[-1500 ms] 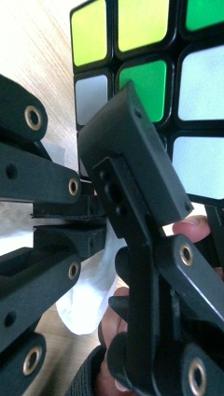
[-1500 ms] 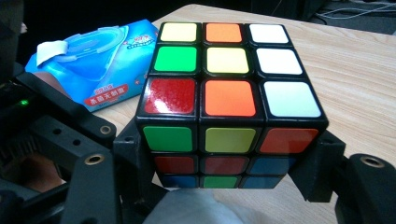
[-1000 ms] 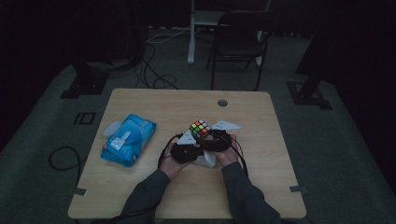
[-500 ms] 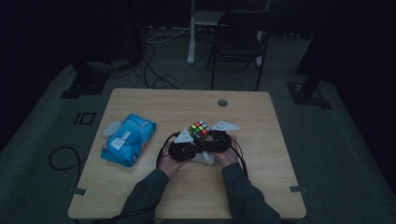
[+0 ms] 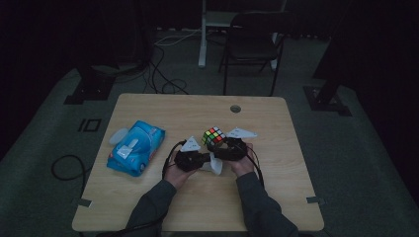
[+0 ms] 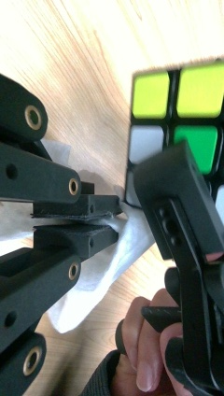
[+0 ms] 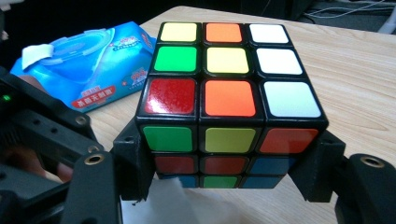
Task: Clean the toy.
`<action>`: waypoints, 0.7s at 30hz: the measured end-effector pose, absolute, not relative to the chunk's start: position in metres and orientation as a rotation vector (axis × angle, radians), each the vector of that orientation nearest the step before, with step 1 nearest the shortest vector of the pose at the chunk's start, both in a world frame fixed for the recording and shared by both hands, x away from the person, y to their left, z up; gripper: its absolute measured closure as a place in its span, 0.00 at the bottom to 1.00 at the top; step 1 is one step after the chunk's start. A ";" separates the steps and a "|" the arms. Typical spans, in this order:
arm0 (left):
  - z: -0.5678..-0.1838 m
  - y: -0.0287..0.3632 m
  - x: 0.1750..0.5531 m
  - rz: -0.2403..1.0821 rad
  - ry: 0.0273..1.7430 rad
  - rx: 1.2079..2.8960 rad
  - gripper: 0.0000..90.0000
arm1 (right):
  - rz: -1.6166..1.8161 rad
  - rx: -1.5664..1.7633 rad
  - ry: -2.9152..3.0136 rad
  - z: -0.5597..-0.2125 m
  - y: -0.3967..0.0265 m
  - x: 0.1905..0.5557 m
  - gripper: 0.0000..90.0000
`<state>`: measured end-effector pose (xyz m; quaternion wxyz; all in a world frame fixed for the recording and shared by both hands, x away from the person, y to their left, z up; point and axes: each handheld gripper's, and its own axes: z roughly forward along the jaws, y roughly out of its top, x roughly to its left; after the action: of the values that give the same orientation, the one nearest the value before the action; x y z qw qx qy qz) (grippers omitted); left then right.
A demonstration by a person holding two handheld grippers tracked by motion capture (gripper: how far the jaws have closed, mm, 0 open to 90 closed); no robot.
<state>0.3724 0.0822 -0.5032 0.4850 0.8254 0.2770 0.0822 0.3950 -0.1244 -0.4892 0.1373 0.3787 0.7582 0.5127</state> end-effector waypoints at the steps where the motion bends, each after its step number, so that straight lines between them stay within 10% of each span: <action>1: -0.503 0.084 0.373 0.203 0.678 2.005 0.97 | 1.482 1.100 2.195 -0.490 -0.125 0.395 0.38; 21: -0.478 0.109 0.380 0.272 0.716 1.927 0.97 | 1.411 1.067 2.255 -0.501 -0.125 0.390 0.38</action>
<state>0.3798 0.1085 -0.4777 0.5089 0.8001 0.2970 0.1127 0.3902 -0.1246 -0.5014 0.1374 0.3687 0.7794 0.4876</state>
